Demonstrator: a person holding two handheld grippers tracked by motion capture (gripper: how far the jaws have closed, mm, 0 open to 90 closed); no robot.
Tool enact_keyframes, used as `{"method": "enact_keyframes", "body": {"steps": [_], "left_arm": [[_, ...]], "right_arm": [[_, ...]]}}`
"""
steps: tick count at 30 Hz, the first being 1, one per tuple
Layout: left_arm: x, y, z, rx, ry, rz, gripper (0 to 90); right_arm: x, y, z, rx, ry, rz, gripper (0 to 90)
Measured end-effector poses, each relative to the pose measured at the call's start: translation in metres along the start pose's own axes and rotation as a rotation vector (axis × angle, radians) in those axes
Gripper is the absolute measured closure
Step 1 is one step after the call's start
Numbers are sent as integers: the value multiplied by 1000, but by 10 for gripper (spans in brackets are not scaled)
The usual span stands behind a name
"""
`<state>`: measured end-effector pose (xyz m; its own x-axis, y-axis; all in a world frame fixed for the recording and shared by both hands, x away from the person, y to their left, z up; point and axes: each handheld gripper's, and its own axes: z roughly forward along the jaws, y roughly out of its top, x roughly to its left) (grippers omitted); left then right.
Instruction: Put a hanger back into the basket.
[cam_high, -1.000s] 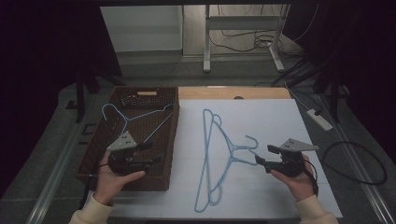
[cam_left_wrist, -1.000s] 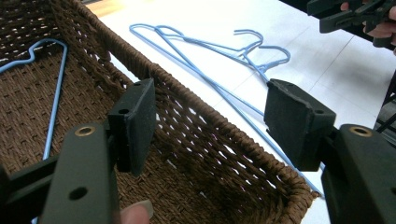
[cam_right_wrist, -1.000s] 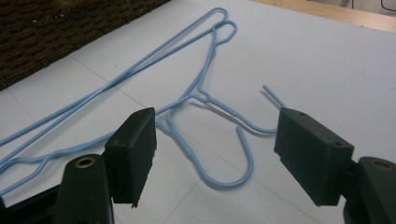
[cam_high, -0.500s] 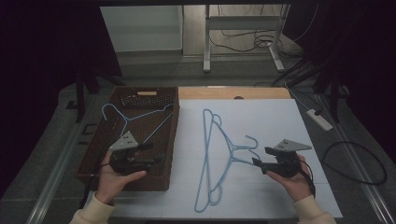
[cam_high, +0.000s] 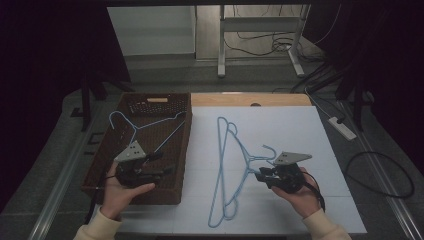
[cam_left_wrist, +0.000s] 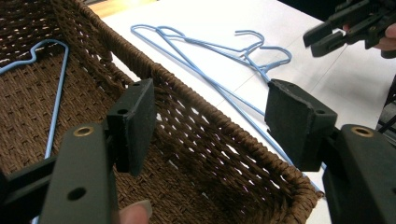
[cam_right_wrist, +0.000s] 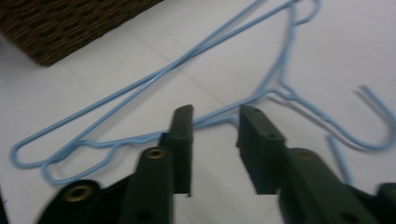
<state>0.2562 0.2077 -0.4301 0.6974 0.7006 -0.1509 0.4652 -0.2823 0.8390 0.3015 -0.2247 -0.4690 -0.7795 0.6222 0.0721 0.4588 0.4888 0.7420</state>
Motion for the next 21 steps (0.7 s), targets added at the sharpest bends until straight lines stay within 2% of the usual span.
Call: {"method": "enact_keyframes", "body": {"steps": [3, 4, 5, 7, 9, 10, 12, 13, 15, 17, 21], "left_arm": [[0, 0, 0, -1, -1, 0, 350], [0, 0, 0, -1, -2, -1, 350], [0, 0, 0, -1, -2, -1, 349], [0, 0, 0, -1, -2, -1, 349], [0, 0, 0, -1, -2, -1, 349], [-1, 0, 0, 0, -2, -1, 349], [-1, 0, 0, 0, -2, 0, 349], [-1, 0, 0, 0, -2, 0, 349], [0, 0, 0, 0, -1, 1, 349], [0, 0, -1, -1, -1, 0, 349], [-1, 0, -1, 0, -1, 1, 347]], "right_arm": [[12, 4, 10, 46, 41, -21, 879], [15, 5, 13, 59, 49, -27, 900], [15, 5, 13, 59, 49, -27, 900], [26, 7, 25, 104, 83, -45, 900], [29, 7, 28, 115, 91, -49, 900], [37, 8, 35, 141, 111, -71, 900], [41, 9, 39, 153, 119, -78, 900], [52, 8, 46, 191, 138, -103, 900], [55, 8, 48, 203, 144, -111, 900], [66, 5, 55, 250, 160, -152, 900], [72, 1, 58, 280, 173, -165, 900]]}}
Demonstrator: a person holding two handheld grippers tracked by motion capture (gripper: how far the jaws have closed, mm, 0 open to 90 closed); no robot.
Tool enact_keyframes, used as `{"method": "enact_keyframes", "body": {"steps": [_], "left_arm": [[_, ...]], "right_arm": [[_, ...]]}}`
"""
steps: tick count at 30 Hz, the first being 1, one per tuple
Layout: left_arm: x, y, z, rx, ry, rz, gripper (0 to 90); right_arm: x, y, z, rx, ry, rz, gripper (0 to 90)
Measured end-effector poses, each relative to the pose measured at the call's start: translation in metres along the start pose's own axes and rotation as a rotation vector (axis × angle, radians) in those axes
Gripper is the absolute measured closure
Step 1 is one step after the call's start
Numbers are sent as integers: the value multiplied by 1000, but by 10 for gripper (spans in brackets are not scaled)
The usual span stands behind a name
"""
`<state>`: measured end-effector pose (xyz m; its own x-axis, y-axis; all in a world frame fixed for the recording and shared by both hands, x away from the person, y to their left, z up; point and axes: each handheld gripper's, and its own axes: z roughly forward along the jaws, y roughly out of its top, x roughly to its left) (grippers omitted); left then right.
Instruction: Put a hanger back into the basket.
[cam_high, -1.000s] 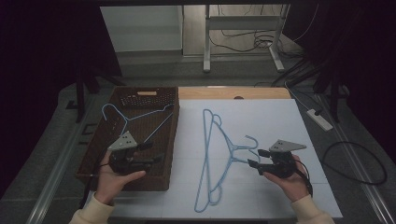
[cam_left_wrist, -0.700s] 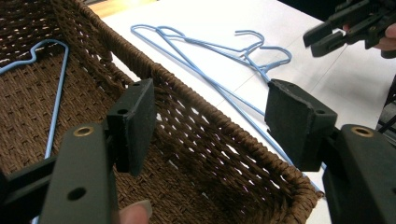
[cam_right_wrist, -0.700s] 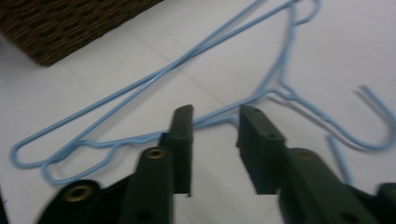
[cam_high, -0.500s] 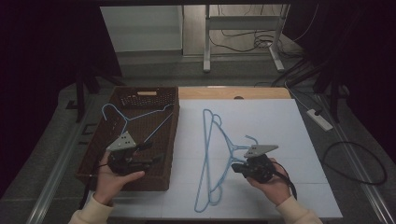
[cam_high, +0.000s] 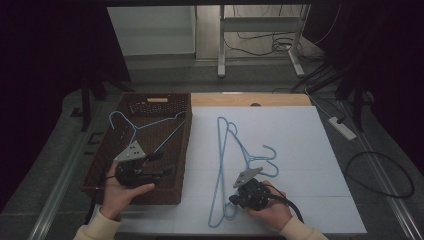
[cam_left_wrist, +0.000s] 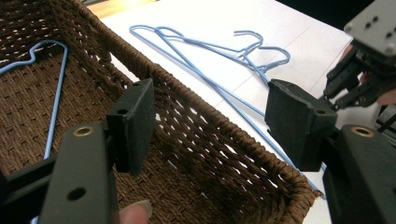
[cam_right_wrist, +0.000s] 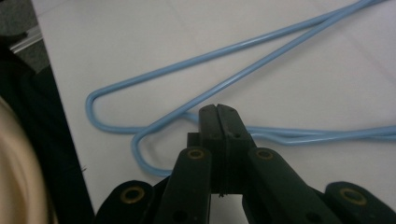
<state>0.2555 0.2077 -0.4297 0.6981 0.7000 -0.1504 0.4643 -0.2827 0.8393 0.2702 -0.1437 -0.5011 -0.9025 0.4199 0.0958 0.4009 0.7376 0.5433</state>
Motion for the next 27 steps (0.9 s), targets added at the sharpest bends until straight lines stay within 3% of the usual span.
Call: {"method": "enact_keyframes", "body": {"steps": [9, 27], "left_arm": [[0, 0, 1, 1, 0, 0, 347], [0, 0, 1, 4, -1, -1, 346]], "right_arm": [[8, -7, 5, 72, -22, -33, 900], [-2, -36, -21, 129, -96, 6, 900]]}}
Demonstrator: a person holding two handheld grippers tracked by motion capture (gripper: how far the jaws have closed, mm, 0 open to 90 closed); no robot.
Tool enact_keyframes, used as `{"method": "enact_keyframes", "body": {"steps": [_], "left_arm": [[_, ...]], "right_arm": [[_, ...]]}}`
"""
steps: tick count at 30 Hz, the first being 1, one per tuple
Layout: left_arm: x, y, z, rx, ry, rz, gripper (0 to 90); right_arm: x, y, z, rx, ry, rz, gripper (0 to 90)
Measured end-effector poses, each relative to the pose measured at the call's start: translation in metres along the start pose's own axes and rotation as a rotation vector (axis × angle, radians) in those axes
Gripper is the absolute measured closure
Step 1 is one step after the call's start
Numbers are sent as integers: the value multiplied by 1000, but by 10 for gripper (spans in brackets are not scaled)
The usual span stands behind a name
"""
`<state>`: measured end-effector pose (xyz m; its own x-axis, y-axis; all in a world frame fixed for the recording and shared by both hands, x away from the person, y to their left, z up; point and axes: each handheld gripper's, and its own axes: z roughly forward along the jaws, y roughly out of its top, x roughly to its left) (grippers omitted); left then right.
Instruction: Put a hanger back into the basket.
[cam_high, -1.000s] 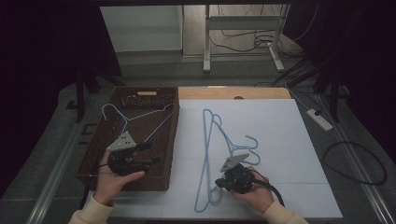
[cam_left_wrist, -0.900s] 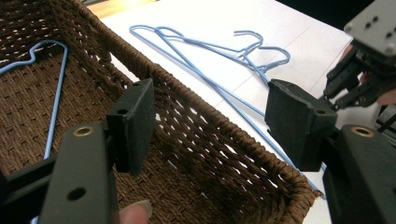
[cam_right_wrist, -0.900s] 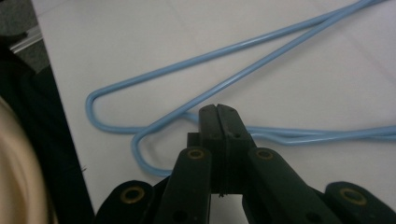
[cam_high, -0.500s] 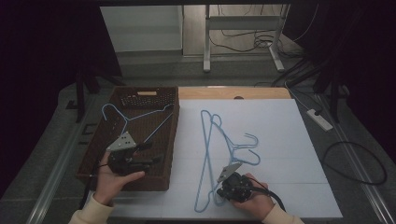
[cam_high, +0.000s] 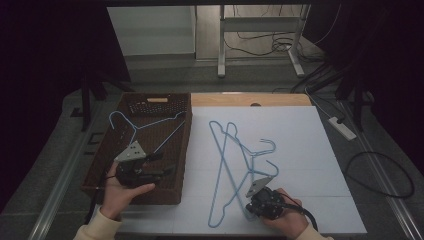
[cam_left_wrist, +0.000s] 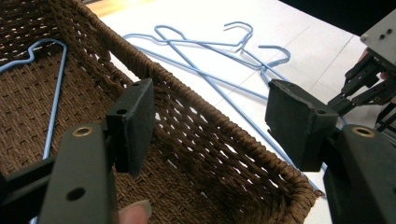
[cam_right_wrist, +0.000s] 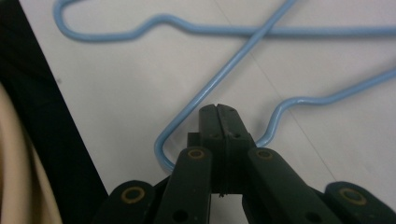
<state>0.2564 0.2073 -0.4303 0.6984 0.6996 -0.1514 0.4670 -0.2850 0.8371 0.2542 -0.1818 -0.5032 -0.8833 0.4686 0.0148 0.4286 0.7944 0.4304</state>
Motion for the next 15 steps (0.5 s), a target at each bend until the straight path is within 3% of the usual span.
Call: {"method": "enact_keyframes", "body": {"steps": [10, 15], "left_arm": [[0, 0, 0, 1, 0, -1, 345], [0, 0, 1, 2, 2, -2, 345]], "right_arm": [[-17, -29, -17, 21, -36, 72, 900], [-35, -47, -29, 38, -82, 133, 900]]}}
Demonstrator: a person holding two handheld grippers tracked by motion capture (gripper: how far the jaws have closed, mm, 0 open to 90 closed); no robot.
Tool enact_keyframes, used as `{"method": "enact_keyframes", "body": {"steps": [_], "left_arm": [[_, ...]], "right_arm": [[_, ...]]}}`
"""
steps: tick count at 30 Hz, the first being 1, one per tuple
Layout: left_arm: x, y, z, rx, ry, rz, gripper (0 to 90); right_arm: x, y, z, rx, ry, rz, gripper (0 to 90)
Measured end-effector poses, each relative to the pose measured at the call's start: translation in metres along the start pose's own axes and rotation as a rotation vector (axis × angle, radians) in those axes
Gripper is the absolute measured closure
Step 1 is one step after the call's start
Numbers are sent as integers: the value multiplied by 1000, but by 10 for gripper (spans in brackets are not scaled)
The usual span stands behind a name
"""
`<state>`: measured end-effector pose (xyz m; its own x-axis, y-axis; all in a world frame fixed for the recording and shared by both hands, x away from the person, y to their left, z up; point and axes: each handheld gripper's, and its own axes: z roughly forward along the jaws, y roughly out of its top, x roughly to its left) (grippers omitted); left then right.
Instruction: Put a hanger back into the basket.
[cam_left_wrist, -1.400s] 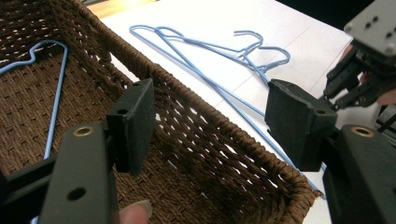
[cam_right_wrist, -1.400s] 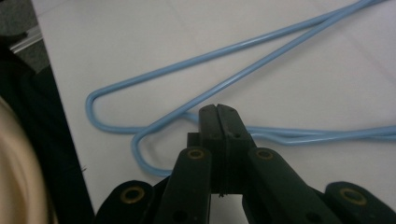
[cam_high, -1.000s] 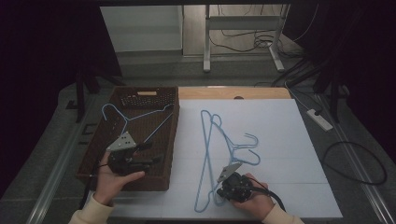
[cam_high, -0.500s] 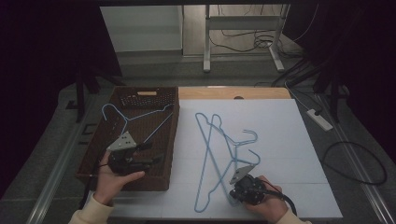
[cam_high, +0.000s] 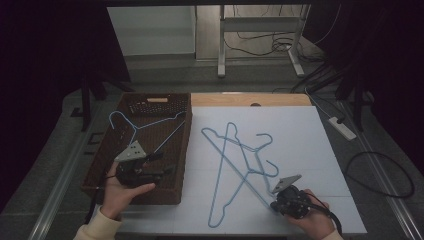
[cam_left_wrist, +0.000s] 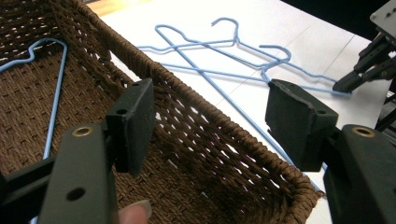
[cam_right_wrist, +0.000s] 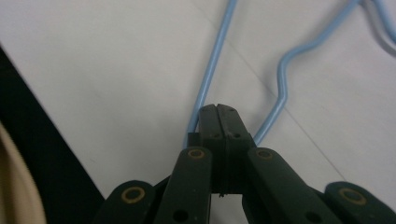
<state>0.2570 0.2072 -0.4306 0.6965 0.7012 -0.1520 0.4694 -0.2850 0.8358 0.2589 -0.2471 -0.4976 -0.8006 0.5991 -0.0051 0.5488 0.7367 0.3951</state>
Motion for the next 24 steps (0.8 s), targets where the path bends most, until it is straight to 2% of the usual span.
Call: {"method": "enact_keyframes", "body": {"steps": [5, 9, 11, 14, 18, 19, 21, 22, 24], "left_arm": [[0, 0, 0, -1, 0, -1, 345], [0, 0, 0, -2, 0, -1, 345], [1, 0, 0, -2, 1, -2, 345], [0, 0, 0, 0, 0, 0, 345], [0, 0, -1, -3, 0, -1, 345], [1, 1, -1, -5, 0, -1, 346], [1, 1, -2, -6, 0, -1, 345], [1, 1, -2, -6, -1, -1, 346], [1, 1, -2, -7, -1, -1, 345]], "right_arm": [[-12, -7, -4, -3, -19, 44, 900], [-16, -7, -5, -9, -35, 42, 900], [-16, -4, -6, -41, -25, 46, 900], [-20, 10, -12, -120, -40, 59, 885], [-38, 38, -10, -176, -94, 108, 694], [-48, 50, -7, -189, -100, 145, 614], [-52, 55, -5, -190, -101, 160, 584], [-63, 68, 2, -179, -106, 193, 520], [-67, 72, 4, -172, -111, 201, 513]]}}
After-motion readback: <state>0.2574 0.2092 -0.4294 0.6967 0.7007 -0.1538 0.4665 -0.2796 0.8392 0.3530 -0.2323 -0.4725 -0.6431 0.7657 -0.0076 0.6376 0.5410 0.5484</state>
